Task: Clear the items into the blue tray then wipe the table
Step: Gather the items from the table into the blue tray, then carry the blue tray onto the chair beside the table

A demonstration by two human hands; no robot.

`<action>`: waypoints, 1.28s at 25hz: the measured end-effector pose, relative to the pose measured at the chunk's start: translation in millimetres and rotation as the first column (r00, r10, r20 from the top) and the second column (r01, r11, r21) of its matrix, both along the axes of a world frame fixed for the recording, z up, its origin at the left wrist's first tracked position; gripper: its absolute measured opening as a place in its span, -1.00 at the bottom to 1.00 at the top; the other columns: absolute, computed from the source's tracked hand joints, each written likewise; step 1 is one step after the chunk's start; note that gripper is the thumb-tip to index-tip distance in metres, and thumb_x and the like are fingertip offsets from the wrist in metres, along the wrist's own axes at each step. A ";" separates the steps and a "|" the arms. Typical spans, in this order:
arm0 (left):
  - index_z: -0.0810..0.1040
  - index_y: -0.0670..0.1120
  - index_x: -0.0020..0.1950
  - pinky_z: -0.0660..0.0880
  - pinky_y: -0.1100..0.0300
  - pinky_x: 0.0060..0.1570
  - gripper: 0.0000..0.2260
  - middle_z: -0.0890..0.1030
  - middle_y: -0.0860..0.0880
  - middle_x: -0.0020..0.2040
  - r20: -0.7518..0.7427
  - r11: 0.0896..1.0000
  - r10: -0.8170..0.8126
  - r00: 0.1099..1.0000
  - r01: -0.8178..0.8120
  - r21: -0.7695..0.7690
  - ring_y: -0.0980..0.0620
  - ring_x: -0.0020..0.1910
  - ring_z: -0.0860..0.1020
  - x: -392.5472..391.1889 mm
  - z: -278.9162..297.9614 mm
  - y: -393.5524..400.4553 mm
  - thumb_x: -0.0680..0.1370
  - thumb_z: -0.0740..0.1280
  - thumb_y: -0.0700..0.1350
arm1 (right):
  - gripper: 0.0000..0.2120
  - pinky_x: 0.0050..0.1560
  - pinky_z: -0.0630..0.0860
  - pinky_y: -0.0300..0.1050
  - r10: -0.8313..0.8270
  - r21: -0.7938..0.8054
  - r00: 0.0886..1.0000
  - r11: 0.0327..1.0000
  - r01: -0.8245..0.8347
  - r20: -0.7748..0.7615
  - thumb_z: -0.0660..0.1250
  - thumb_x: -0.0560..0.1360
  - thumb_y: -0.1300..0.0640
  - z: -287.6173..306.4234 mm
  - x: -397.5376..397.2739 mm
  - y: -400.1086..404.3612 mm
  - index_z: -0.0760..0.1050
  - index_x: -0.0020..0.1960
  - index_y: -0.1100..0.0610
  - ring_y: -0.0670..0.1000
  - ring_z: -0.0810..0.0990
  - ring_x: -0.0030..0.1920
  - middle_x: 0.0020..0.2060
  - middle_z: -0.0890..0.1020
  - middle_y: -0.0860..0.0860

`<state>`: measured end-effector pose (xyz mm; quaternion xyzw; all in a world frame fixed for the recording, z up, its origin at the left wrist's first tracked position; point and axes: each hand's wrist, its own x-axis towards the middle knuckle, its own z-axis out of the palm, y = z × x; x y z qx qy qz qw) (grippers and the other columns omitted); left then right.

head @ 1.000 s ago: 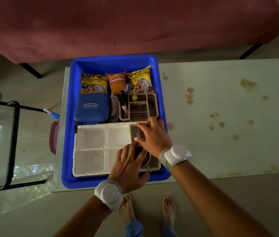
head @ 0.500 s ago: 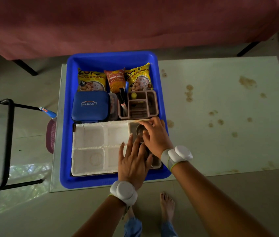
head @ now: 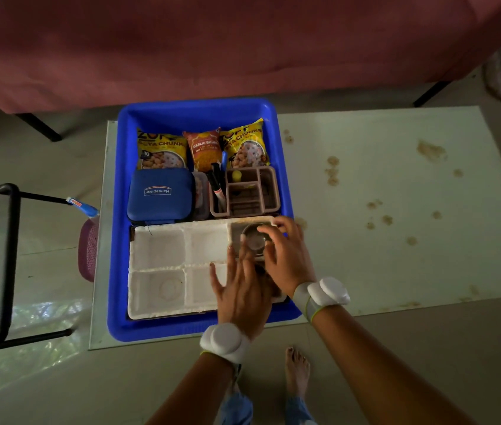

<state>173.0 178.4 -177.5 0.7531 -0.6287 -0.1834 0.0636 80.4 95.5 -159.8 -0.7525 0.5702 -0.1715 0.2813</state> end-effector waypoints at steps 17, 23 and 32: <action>0.43 -0.14 0.33 0.29 -0.15 0.29 -0.59 0.46 -0.29 0.28 -0.291 0.519 0.833 0.470 -0.846 0.120 -0.33 0.26 0.39 189.6 45.2 -48.6 0.54 0.28 0.01 | -0.79 -0.21 0.39 -0.14 -0.779 0.543 0.623 0.554 0.631 0.071 0.29 0.51 0.04 32.9 11.0 -31.9 0.57 -0.11 0.18 0.12 0.55 -0.24 -0.25 0.63 0.12; 0.59 -0.13 0.08 0.40 -0.19 0.17 -0.73 0.60 -0.31 0.03 -0.442 0.413 0.818 0.368 -0.911 0.006 -0.33 0.05 0.50 188.2 125.6 -30.3 0.50 0.28 0.00 | -0.59 -0.46 0.28 -0.19 -0.764 0.509 0.636 0.591 0.626 0.104 0.32 0.46 -0.17 133.5 19.2 -22.7 0.55 -0.24 0.20 0.05 0.47 -0.41 -0.33 0.59 0.12; 0.53 -0.07 0.25 0.31 -0.11 0.20 -0.69 0.49 -0.27 0.19 -0.415 0.281 0.837 0.357 -0.931 -0.234 -0.28 0.20 0.39 280.3 292.9 4.4 0.55 0.21 -0.05 | -0.54 -0.20 0.45 -0.10 -0.611 0.369 0.733 0.782 0.502 0.299 0.32 0.46 -0.19 284.6 133.7 -22.9 0.59 -0.11 0.25 0.14 0.57 -0.21 -0.17 0.66 0.20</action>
